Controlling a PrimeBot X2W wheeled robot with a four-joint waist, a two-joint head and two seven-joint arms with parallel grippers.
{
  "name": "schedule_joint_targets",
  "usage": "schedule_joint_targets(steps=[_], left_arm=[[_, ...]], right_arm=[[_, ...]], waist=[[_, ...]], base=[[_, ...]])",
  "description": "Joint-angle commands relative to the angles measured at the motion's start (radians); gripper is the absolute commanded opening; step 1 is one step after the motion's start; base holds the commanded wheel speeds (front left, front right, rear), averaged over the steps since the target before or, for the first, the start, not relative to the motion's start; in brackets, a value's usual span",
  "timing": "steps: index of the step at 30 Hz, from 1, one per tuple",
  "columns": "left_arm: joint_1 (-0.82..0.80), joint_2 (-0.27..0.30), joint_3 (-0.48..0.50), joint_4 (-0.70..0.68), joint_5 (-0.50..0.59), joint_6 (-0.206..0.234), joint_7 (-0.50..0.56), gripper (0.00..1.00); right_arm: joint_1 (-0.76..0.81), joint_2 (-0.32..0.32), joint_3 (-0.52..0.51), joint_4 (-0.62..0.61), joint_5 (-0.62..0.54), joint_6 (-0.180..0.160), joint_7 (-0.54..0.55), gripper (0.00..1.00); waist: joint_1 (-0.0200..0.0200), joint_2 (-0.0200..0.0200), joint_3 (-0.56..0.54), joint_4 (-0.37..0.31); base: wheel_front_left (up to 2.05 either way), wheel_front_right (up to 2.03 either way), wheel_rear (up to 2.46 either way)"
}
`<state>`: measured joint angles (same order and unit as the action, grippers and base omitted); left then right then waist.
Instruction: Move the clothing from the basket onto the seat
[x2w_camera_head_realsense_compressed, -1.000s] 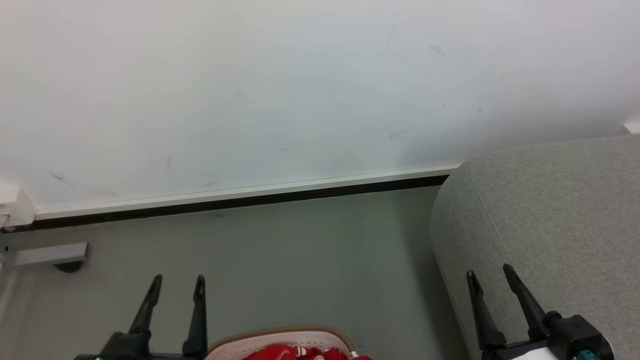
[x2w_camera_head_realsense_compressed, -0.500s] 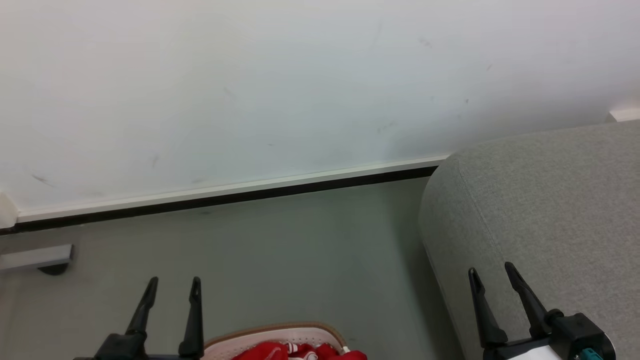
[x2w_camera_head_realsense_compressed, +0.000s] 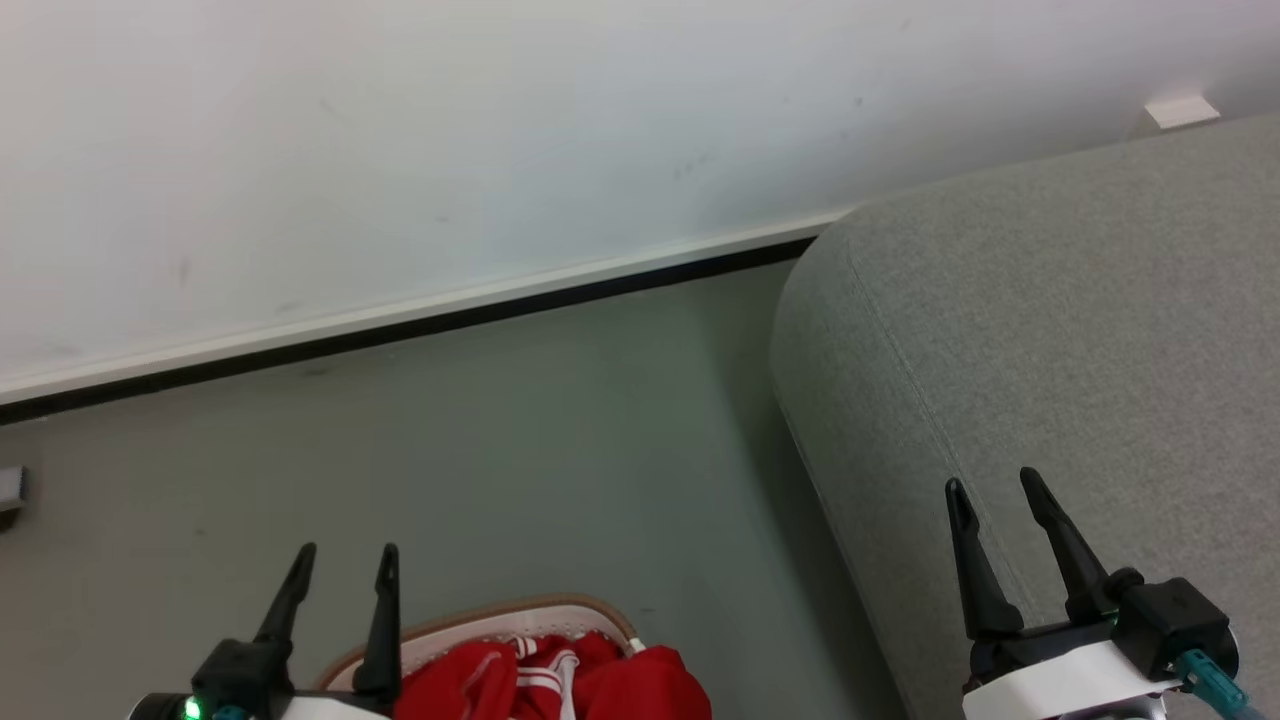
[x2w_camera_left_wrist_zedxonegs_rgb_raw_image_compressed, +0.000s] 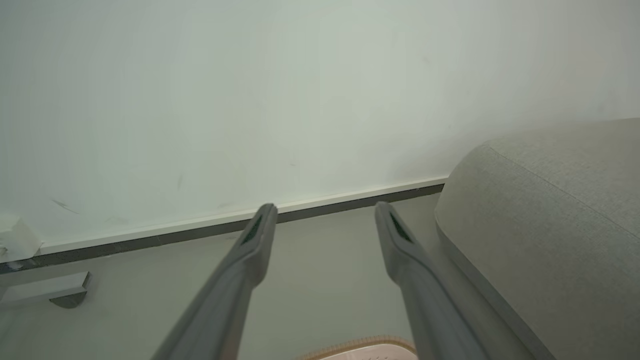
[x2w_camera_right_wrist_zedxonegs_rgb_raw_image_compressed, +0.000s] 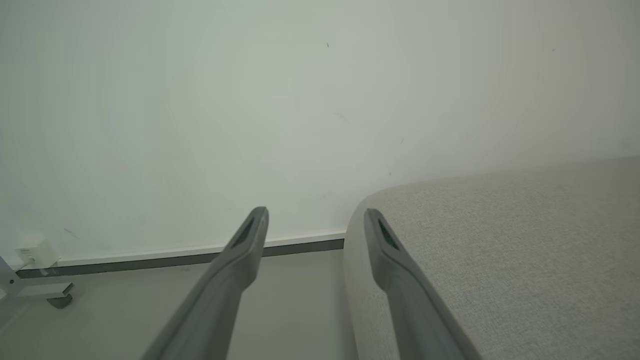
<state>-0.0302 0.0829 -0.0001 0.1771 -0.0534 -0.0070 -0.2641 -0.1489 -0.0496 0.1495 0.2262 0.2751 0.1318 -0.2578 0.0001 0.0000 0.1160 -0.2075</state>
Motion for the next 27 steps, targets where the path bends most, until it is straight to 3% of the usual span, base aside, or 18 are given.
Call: schedule_joint_targets(steps=[1, 10, 19, 27], left_arm=[[-0.024, 0.015, 0.003, 0.021, 0.009, -0.006, -0.001, 1.00], [-0.144, 0.047, -0.011, 0.245, -0.002, -0.042, 0.009, 1.00], [-0.283, 0.082, -0.057, 0.500, -0.023, -0.096, 0.061, 1.00], [-0.420, 0.119, -0.124, 0.724, -0.020, -0.117, 0.106, 1.00]], right_arm=[[-0.016, -0.002, -0.005, -0.003, 0.007, -0.002, -0.006, 1.00], [-0.078, -0.002, -0.011, -0.034, 0.023, -0.002, -0.007, 1.00], [-0.122, -0.002, -0.020, -0.130, 0.045, -0.002, -0.008, 1.00], [-0.166, -0.002, -0.028, -0.240, 0.037, -0.002, -0.008, 1.00]], waist=[[-0.0001, 0.0000, 0.048, -0.039], [-0.0001, 0.0000, 0.187, -0.097], [-0.0001, 0.0000, 0.317, -0.095], [-0.0001, 0.0000, 0.450, -0.096]], base=[[0.00, 0.00, 0.00], [0.00, 0.00, 0.00], [0.00, 0.00, 0.00], [0.00, 0.00, 0.00]])
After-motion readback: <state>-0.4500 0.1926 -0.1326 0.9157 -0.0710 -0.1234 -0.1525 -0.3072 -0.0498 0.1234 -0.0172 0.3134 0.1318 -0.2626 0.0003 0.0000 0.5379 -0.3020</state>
